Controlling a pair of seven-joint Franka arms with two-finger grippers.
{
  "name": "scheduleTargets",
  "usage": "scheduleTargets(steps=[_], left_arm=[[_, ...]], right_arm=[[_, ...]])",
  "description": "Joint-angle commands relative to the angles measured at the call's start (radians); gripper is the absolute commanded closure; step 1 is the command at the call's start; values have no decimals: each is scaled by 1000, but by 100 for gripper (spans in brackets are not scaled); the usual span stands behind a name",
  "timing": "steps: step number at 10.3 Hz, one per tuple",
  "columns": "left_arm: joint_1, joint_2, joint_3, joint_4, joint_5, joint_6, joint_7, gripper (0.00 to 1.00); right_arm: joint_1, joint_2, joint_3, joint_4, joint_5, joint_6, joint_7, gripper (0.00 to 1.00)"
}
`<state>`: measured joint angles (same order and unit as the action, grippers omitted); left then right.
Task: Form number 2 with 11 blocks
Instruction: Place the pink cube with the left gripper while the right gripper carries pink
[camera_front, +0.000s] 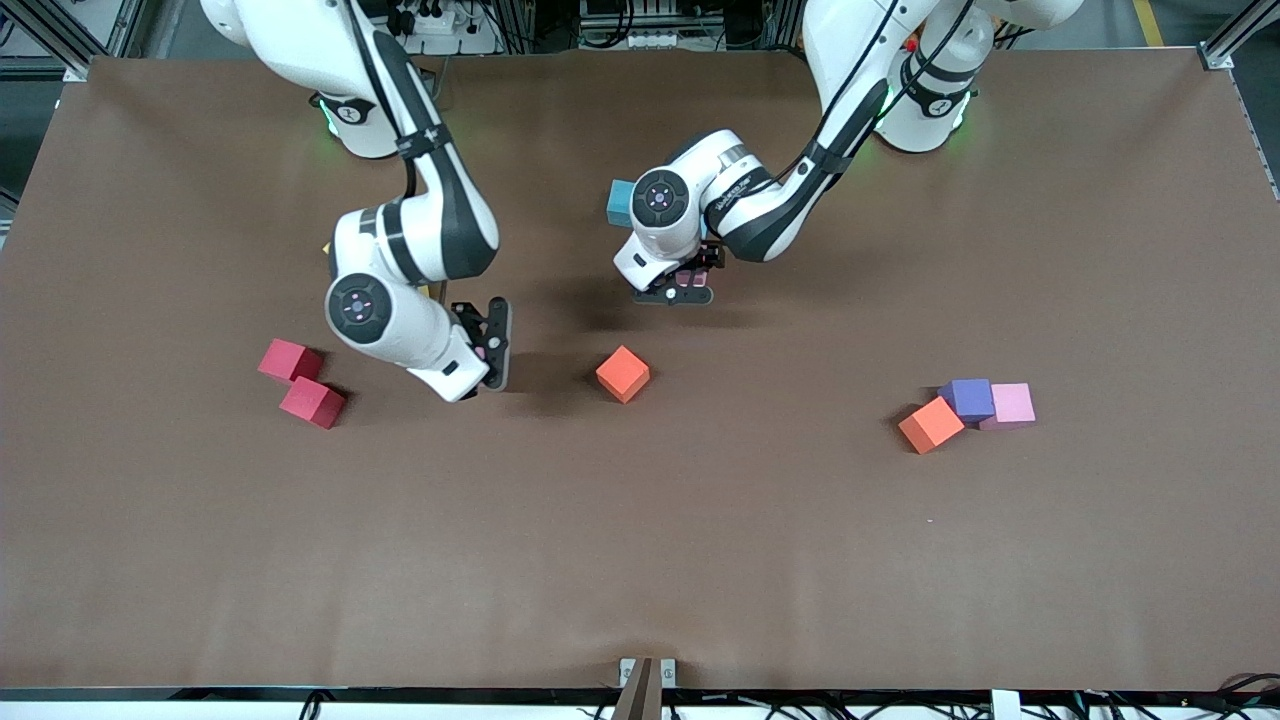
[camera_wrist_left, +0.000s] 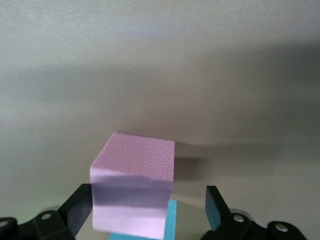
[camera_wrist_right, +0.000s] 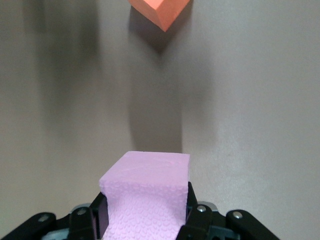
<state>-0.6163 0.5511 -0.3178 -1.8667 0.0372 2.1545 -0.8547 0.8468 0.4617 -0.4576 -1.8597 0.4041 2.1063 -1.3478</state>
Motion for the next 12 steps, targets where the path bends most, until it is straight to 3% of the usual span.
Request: scheduleTargets(steps=[1,4,7,12], left_arm=[[26,-77,-1,-12,-3,-70,43,0],[84,-155,5,-17,-3,-143,117,0],[188,-241,11,-19,-3,-205,143,0],[315,-300,134,-19,47,-232,316,0]], right_arm=[[-3,-17,-1,-9,-8,-16,-5,100],[31,-23,0,-30,5,-9,-7,100],[112,-28,-6,-88,88,32,-4,100],[311,-38,-10,-148,111,148,280,100]])
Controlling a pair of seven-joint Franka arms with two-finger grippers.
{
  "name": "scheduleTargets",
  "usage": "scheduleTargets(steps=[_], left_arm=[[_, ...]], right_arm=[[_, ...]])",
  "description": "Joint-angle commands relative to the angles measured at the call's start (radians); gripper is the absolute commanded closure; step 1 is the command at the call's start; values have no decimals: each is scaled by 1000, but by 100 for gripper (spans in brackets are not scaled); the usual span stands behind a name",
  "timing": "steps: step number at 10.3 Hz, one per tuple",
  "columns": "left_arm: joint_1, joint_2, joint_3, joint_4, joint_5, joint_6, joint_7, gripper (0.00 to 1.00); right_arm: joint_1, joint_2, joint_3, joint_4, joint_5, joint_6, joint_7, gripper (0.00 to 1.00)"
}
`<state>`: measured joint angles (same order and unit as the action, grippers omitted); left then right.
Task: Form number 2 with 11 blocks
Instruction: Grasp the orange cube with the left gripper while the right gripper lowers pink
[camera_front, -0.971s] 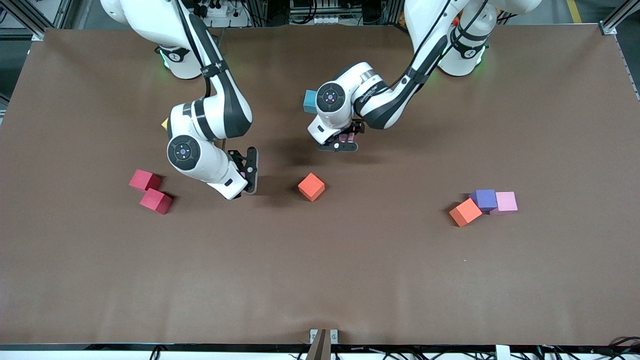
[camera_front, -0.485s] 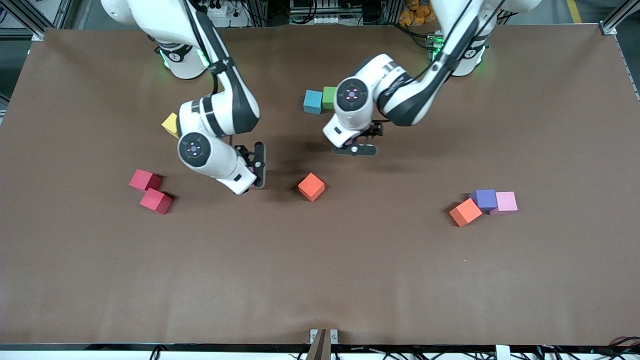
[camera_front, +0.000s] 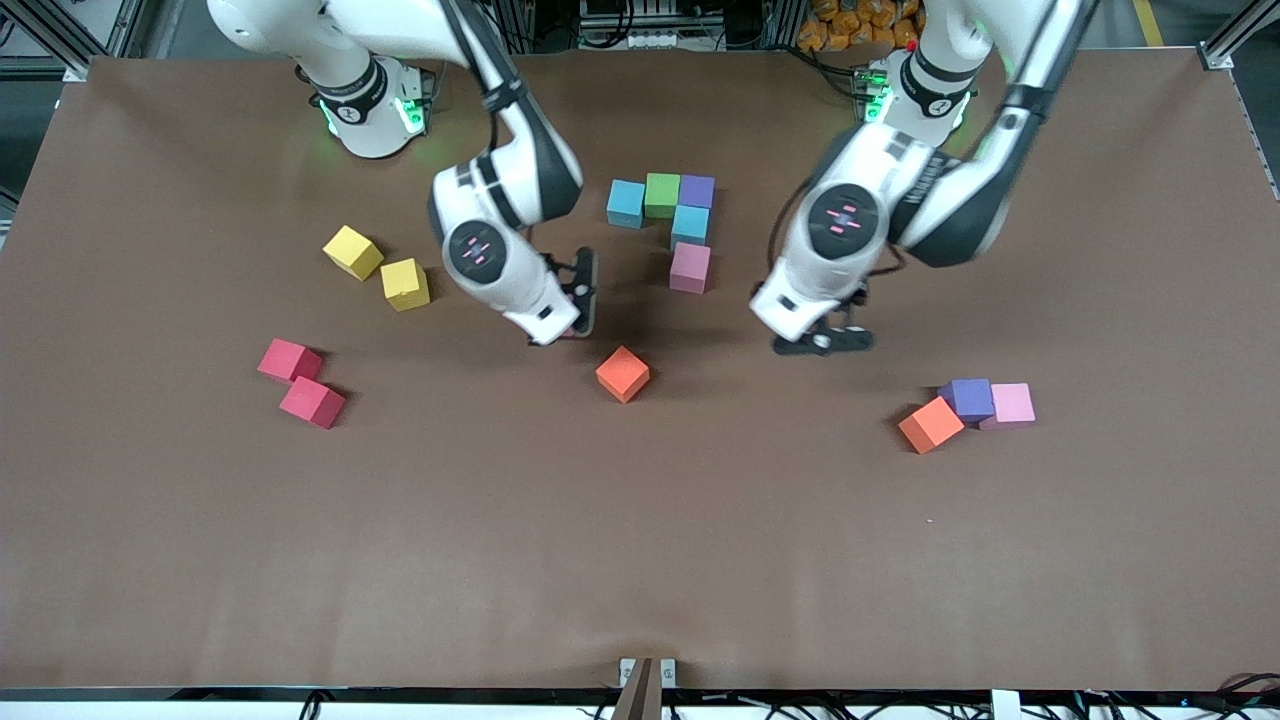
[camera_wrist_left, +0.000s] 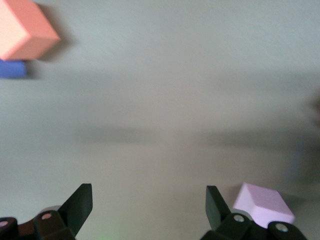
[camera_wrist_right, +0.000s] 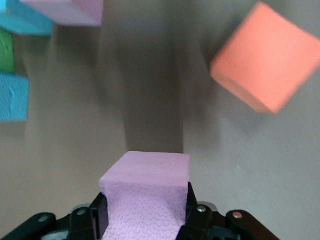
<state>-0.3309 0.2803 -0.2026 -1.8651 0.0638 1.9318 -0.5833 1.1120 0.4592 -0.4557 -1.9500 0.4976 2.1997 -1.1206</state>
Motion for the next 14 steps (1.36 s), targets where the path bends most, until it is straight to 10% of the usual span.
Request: scheduleTargets(steps=[1,7,14], left_arm=[[48,-32,37,-19,22,-7,78,0],[128,-10,212,-22,42,129,559,0],[127,138,239,-19,42,335,1134,0]], right_arm=[[86,-37,-11,-90,18,110,103,100],[250,-8,-5,-115,18,239,343,100],[255,88,40,11,6,212,473,100]])
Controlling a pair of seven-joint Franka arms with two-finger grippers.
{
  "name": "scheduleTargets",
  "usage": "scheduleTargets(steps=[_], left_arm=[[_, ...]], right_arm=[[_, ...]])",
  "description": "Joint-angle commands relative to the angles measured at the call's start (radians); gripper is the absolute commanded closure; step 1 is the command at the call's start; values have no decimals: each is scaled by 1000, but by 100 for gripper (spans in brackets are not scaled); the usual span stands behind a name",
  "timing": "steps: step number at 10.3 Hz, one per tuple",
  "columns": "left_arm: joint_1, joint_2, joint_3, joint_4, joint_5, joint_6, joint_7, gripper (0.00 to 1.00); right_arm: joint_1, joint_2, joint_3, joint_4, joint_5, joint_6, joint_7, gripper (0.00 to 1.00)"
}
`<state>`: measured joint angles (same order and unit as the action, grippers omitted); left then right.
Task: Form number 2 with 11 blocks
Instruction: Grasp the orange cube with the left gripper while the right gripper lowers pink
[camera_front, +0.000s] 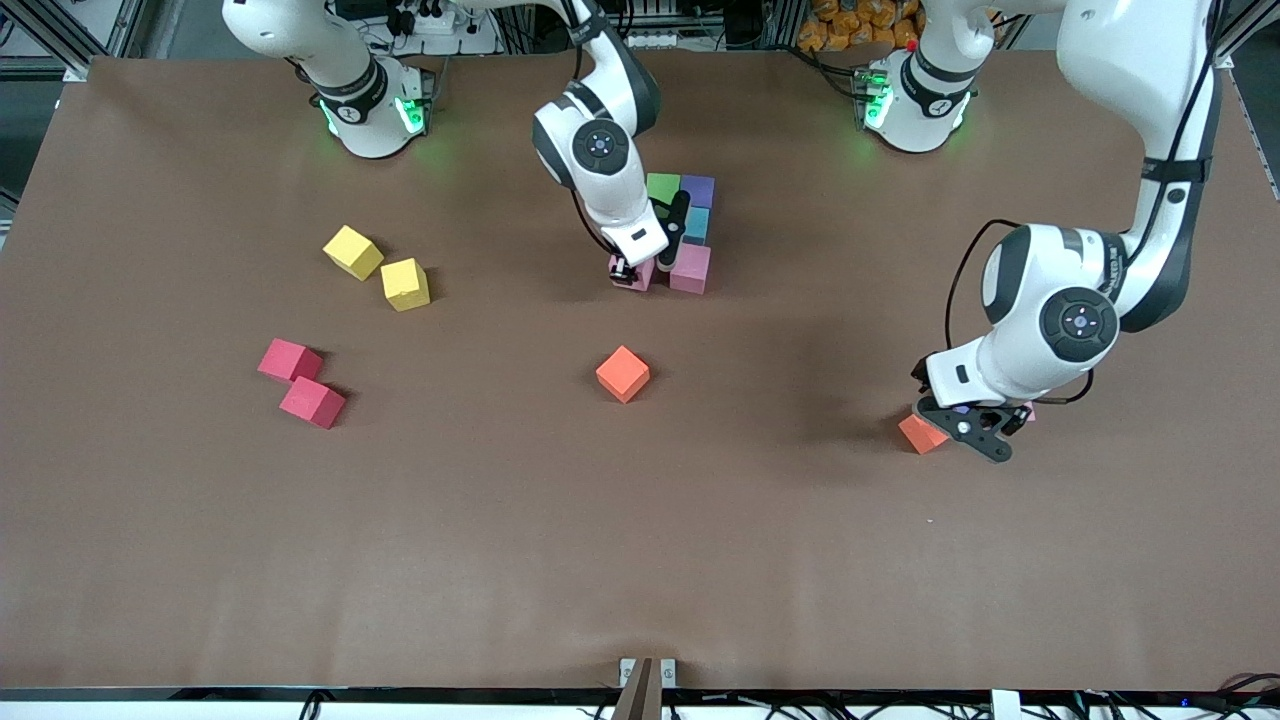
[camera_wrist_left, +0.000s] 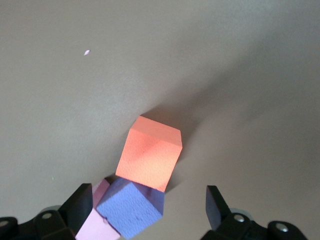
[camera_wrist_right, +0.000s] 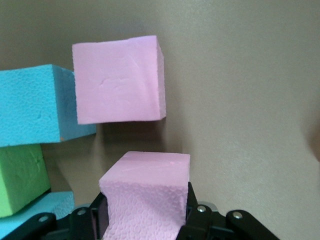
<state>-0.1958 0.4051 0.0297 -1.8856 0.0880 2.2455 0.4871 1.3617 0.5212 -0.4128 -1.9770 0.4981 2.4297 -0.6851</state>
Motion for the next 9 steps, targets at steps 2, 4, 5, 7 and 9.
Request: scheduleTargets(steps=[2,4,5,7,9], left_arm=[[-8,32,7,-1,18,45,118,0],[-7,61,7,-4,16,100,172,0],[-7,69,7,-4,16,112,182,0],[-7,81,9,-4,18,124,185,0],[-7,101,9,-6,18,153,189,0]], right_arm=[[8,58,-4,116,-15,-107,87,100],[10,77,-3,141,-21,-113,125,100],[11,83,-3,141,-23,-112,128,100],[16,95,-1,151,-47,-110,128,100],[17,115,-1,173,-49,-107,136,100]])
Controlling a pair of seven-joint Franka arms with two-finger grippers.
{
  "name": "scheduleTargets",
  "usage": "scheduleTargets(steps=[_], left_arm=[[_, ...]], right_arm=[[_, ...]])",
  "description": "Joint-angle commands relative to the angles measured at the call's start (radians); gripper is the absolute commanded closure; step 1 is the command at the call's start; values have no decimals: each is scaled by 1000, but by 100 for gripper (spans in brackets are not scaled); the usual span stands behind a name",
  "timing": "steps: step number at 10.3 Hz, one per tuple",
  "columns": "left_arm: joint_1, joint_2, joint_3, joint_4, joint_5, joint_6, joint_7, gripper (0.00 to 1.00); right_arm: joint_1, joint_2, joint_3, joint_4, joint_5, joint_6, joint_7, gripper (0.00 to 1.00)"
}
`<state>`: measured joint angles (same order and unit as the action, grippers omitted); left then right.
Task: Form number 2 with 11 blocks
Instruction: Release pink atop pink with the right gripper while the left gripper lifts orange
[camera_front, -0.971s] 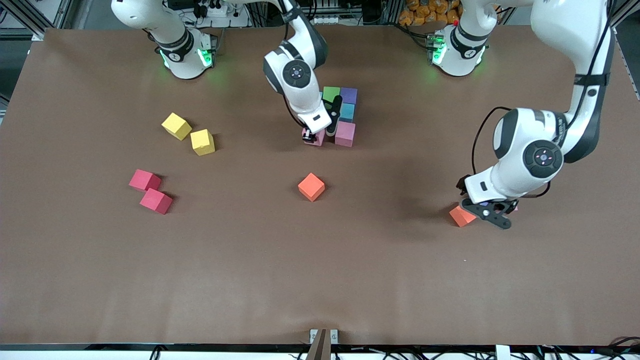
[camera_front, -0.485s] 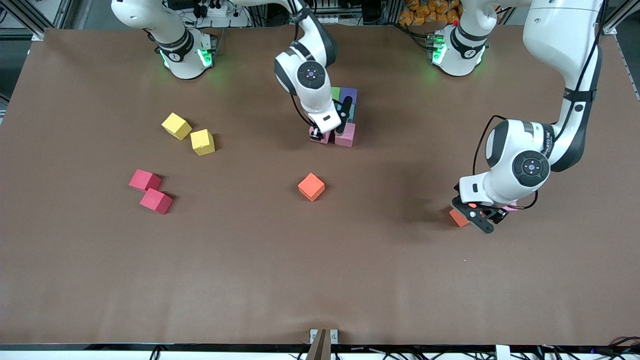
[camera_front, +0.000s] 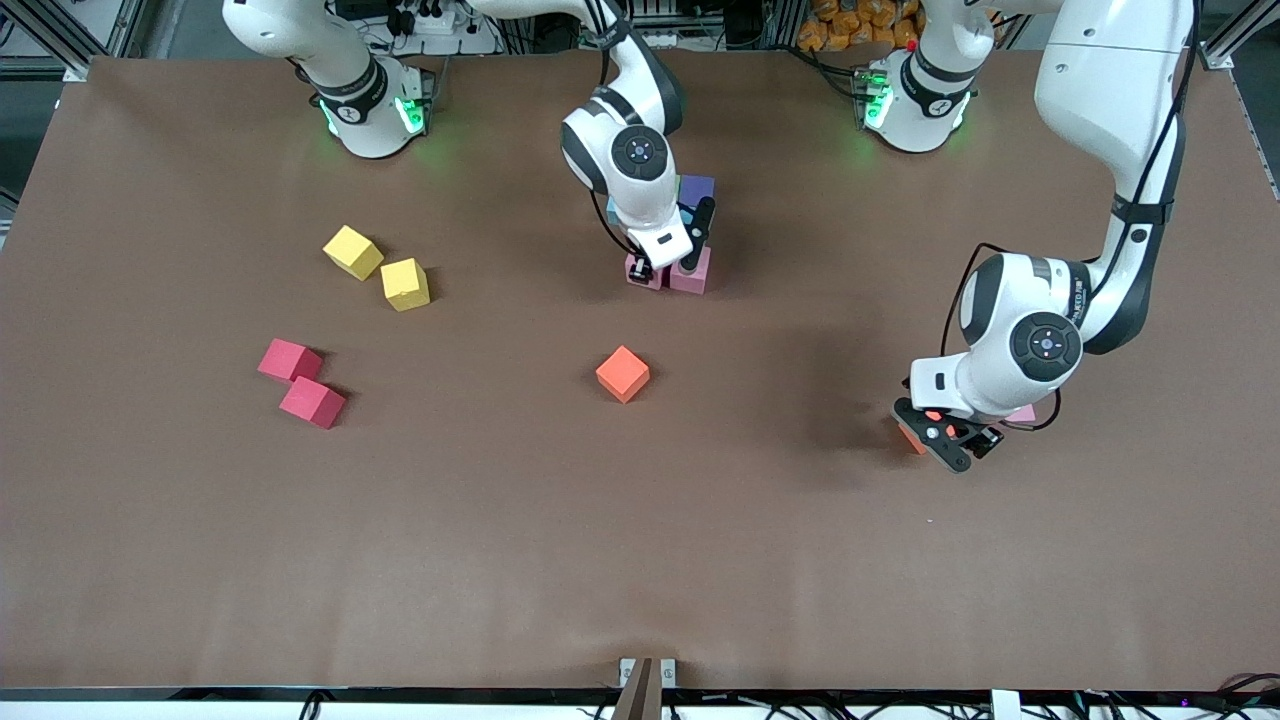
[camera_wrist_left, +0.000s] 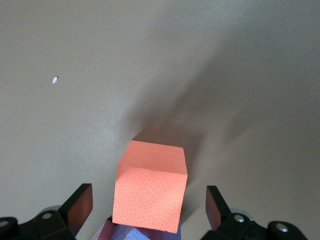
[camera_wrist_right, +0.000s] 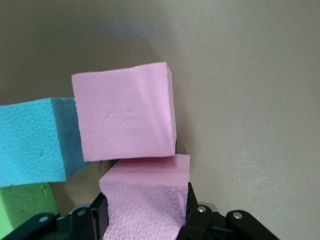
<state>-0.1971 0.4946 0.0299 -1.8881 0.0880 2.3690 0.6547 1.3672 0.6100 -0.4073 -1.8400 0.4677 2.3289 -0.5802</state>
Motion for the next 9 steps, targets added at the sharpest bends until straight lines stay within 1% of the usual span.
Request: scheduleTargets(steps=[1,5,9], left_arm=[[-5,18,8,-3,18,35,22,0],[-4,47,13,-3,18,61,20,0],[5,45,28,-17,16,61,20,0]], right_arm=[[13,33,1,45,-20,-5,30,100],[16,37,7,54,-32,6,30,100],[26,57,13,50,-61,56,31,100]])
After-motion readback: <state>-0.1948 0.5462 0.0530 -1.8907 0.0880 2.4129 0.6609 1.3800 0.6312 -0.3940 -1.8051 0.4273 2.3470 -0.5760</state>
